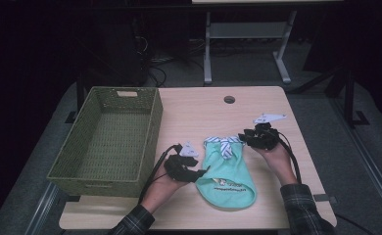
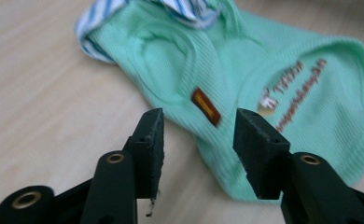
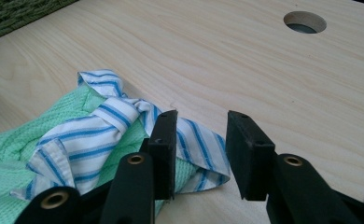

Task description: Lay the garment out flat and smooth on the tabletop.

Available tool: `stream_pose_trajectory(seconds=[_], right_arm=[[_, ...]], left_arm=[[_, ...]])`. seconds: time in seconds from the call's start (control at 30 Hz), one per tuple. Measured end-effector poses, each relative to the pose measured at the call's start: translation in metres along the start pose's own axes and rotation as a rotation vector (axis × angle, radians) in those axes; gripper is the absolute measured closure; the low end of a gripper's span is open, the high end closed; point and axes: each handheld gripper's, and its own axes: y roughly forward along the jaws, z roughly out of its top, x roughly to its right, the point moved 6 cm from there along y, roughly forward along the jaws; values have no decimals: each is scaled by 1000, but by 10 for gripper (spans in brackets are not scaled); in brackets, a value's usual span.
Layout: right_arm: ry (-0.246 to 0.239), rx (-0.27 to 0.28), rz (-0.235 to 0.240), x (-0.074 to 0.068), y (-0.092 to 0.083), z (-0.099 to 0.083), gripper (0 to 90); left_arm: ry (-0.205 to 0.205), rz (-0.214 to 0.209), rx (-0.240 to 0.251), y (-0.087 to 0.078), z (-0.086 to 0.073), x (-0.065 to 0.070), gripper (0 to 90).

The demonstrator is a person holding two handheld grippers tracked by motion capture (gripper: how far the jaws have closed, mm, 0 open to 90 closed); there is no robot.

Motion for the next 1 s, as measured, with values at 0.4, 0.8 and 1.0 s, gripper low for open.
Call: stream_pose_trajectory(seconds=[0.4, 0.8, 1.0], right_arm=[[21, -26, 19, 7, 3, -6, 591], [55, -32, 56, 7, 17, -8, 496], [65, -77, 59, 9, 32, -17, 480]], left_arm=[[-55, 42, 30, 17, 38, -42, 463], [-95, 60, 20, 61, 54, -75, 428], [-97, 62, -27, 79, 50, -88, 430]])
